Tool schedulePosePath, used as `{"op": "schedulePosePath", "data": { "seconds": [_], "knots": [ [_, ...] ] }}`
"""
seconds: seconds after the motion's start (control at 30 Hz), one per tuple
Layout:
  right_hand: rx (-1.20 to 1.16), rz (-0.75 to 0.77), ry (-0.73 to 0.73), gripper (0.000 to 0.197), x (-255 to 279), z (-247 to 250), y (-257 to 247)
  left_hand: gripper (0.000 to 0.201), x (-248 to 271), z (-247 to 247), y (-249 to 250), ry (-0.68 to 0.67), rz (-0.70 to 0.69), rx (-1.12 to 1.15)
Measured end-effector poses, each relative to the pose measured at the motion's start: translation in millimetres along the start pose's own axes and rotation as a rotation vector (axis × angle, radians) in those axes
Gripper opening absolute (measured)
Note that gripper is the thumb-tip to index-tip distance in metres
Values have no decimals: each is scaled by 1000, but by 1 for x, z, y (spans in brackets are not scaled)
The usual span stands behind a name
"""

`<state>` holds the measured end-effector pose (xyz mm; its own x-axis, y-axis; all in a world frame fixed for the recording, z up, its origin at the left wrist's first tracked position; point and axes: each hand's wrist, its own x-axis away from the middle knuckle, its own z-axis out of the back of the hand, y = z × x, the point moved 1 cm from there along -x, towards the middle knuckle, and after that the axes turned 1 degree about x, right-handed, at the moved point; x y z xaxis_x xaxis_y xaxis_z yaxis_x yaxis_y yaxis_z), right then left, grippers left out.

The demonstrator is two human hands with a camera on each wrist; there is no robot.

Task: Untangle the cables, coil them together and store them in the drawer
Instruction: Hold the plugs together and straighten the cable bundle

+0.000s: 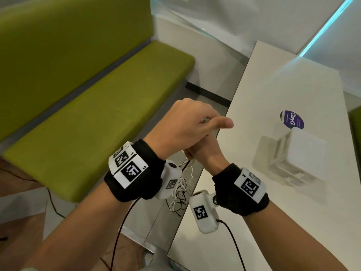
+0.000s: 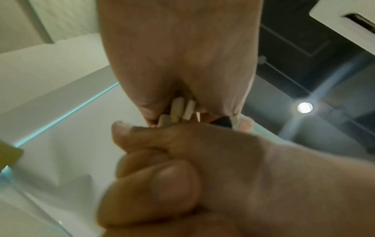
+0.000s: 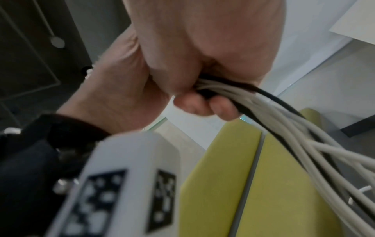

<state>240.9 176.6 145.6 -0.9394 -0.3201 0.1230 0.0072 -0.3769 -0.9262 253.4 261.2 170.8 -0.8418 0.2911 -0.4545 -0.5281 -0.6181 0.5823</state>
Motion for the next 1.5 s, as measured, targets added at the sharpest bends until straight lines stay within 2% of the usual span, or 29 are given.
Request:
{"op": "schedulePosePath", "data": {
  "seconds": [0.07, 0.1, 0.17, 0.23, 0.3, 0.43, 0.47, 0.53, 0.6, 0.63, 0.7, 0.77, 0.83, 0.87, 0.93, 1.03, 1.13, 1.3, 1.4, 1.5],
  "knots": [
    [-160, 116, 31, 35, 2, -2, 0, 74, 1, 1, 5, 2, 35, 6],
    [-176, 121, 48, 35, 4, -1, 5, 71, 2, 0, 5, 3, 32, -23],
    [-103, 61, 62, 36, 5, 0, 11, 69, 2, -4, 0, -13, 47, -97],
    [121, 63, 20, 17, 4, 1, 7, 76, 1, -7, -7, -68, 91, -169],
    [365, 109, 34, 10, 0, 0, 1, 73, 3, -9, -7, -98, 88, -235],
    [345, 116, 57, 16, -4, -8, -4, 48, 4, 3, -4, -114, 88, -258],
    [293, 127, 59, 13, -6, -8, -1, 47, 4, 8, -4, -111, 90, -208],
    [61, 88, 69, 16, -5, -5, 0, 52, 7, 16, -4, -2, 139, 125],
    [-140, 47, 94, 30, -6, 3, 1, 56, 15, 19, -8, 133, 231, 497],
    [-184, 47, 91, 38, -5, 6, -2, 59, 19, 16, -15, 130, 275, 597],
    [-247, 66, 92, 48, -4, 10, -8, 64, 34, 3, -33, -14, 345, 768],
    [-298, 74, 106, 55, -4, 13, -12, 65, 52, -15, -49, -252, 411, 848],
    [-352, 81, 78, 57, -3, 12, -14, 55, 66, -32, -48, -458, 389, 742],
    [-381, 76, 56, 55, -2, 10, -14, 41, 69, -41, -46, -479, 381, 696],
    [-402, 61, 6, 55, 2, 5, -12, 10, 71, -49, -40, -387, 418, 667],
    [-357, 83, -33, 57, 6, 3, -12, 26, 72, -53, -43, -264, 402, 601],
    [-264, 104, -34, 57, 9, 1, -12, 51, 81, -57, -52, -249, 367, 544],
    [-179, 165, -63, 55, 12, -3, -18, 67, 110, -76, -78, -160, 477, 518],
    [-189, 187, -102, 55, 12, -3, -20, 68, 129, -86, -89, -63, 547, 535],
    [-168, 191, -135, 53, 15, -7, -22, 61, 142, -99, -97, 41, 535, 488]
  ]
}}
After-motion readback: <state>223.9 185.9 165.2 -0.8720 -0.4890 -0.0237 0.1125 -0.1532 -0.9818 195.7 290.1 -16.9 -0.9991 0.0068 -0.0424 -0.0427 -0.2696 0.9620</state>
